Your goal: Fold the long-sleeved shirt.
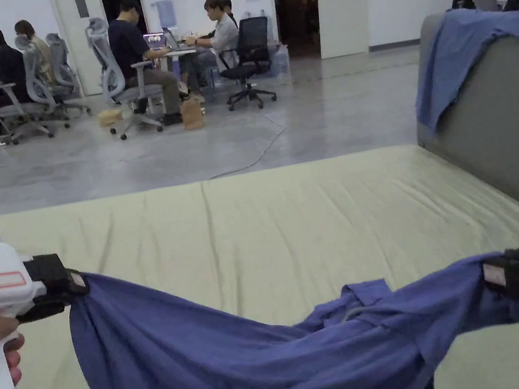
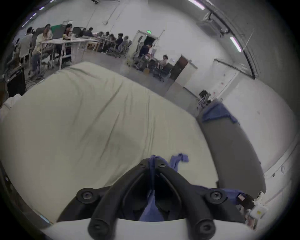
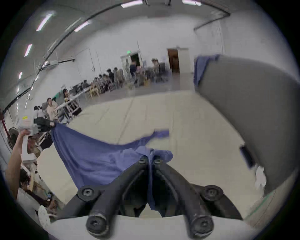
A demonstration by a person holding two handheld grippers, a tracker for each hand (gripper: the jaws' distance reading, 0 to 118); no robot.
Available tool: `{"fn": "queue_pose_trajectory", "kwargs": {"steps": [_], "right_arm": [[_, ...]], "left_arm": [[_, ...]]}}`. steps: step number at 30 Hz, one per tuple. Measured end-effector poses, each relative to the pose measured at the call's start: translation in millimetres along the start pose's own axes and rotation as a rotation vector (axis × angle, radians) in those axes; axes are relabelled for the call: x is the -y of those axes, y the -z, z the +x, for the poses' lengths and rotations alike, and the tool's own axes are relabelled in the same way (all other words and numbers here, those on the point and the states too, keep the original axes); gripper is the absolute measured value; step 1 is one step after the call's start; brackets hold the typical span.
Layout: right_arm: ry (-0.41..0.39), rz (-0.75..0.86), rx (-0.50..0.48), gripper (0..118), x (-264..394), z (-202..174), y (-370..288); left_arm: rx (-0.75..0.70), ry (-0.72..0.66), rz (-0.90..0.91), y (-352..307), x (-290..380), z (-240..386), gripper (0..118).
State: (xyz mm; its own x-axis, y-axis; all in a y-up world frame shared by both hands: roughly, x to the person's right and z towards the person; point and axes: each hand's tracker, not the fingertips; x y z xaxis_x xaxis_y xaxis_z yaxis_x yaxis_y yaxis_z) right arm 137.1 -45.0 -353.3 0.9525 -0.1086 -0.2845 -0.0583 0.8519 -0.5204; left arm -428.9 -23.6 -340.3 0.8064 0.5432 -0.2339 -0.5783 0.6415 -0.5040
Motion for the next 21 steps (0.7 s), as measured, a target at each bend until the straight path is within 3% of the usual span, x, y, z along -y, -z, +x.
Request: {"fn": "queue_pose_trajectory", "kwargs": {"steps": [12,14,21], "right_arm": [[0.047,0.099,0.144,0,-263,21,53],[0.096,0.109,0.169,0,-291,22,65],[0.107,0.126,0.237,0,-329,14,119]], "left_arm": [[-0.098,-0.062,0.292,-7,-170,57,1],[-0.126,-0.043,0.324,0,-185,64,1],[-0.176,0.039,0.355,35,-200,78,1]]}}
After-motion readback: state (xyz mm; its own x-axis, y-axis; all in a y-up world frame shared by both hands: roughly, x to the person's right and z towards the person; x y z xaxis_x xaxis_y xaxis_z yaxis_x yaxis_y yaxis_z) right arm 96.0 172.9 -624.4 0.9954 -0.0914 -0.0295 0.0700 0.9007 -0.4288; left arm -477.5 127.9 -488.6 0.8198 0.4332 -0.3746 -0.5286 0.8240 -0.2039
